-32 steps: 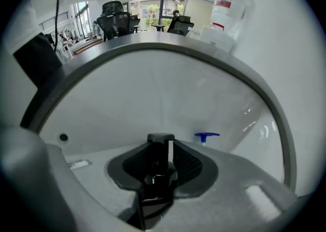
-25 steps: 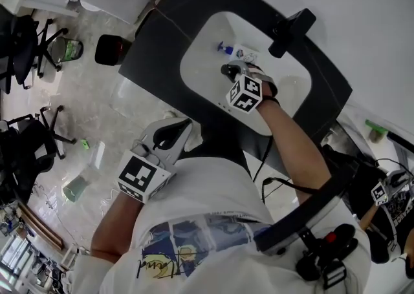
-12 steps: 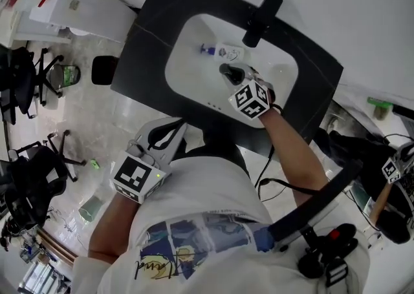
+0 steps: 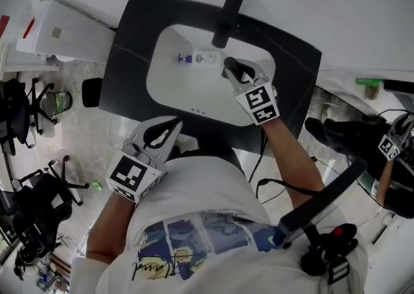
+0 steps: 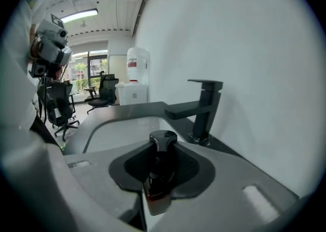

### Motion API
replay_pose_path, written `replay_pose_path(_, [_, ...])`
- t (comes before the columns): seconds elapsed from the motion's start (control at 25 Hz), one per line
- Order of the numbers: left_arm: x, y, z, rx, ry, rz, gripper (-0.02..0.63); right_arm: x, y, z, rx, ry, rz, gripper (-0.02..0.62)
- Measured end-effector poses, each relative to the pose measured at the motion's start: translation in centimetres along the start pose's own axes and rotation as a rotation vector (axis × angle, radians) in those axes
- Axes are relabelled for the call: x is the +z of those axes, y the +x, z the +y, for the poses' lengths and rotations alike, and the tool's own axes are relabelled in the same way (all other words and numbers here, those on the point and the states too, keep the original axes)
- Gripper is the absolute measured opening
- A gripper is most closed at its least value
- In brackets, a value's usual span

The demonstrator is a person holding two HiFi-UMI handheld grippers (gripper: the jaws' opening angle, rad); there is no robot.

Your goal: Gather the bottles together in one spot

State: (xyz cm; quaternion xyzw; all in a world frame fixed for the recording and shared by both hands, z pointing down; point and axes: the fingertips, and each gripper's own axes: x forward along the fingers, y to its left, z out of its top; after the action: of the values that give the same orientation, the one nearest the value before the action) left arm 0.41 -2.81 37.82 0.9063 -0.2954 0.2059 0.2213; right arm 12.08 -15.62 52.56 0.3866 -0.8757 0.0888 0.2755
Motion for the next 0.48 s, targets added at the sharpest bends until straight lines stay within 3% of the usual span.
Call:
replay_pose_path(0.28, [0.0,0.8,-0.2,-0.018,0.026,0.0,0.002,2.2,-2.8,-6.8,-0.119,0.037,-0.1,0.084])
replay_pose_path(0.48, [0.3,0.6,0.0,-0.002,0.034,0.0,0.002,3.5,-2.4,-11.5,-0.142,0.045,-0.168,0.083])
